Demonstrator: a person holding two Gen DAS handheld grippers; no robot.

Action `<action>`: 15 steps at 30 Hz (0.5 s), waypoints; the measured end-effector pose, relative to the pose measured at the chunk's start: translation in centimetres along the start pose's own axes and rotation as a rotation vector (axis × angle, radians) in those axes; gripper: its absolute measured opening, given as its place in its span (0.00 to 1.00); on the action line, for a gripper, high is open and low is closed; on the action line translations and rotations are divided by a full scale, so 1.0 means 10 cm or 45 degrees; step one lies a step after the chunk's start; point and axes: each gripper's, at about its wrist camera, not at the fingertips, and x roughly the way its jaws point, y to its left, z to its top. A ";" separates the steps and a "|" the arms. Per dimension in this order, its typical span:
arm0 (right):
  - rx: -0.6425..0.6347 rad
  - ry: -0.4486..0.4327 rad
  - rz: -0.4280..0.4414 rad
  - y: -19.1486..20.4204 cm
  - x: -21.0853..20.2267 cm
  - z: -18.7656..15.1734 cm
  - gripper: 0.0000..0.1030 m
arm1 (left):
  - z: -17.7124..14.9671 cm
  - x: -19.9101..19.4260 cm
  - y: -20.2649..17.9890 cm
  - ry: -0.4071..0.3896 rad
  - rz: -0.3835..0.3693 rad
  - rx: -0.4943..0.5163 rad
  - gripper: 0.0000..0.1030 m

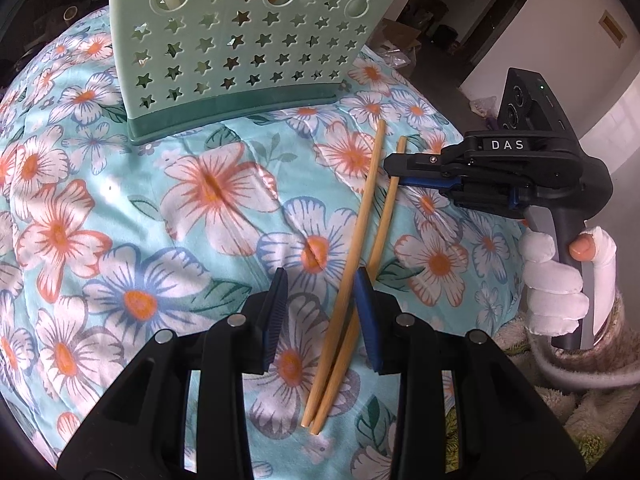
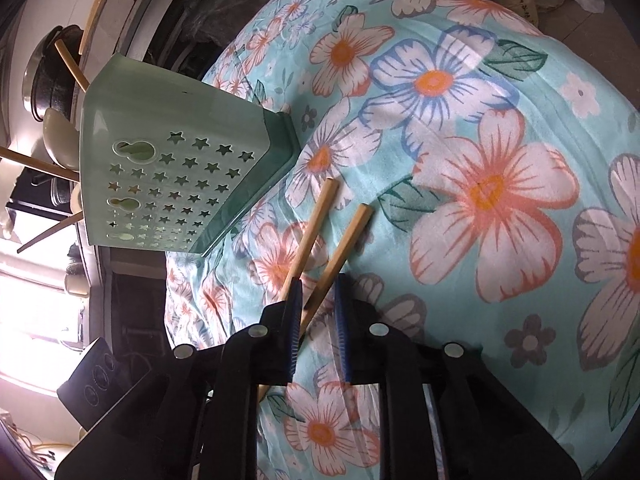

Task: Organize utensils
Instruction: 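Close the left tool on one chopstick while the right tool lowers onto the other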

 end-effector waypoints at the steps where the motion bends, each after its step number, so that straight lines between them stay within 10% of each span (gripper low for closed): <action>1: -0.013 0.002 -0.005 0.01 0.00 0.00 0.14 | 0.00 0.00 0.00 -0.001 0.001 -0.001 0.32; 15: -0.200 -0.014 -0.195 0.13 -0.11 0.10 0.15 | 0.00 0.00 -0.02 0.000 0.031 0.013 0.32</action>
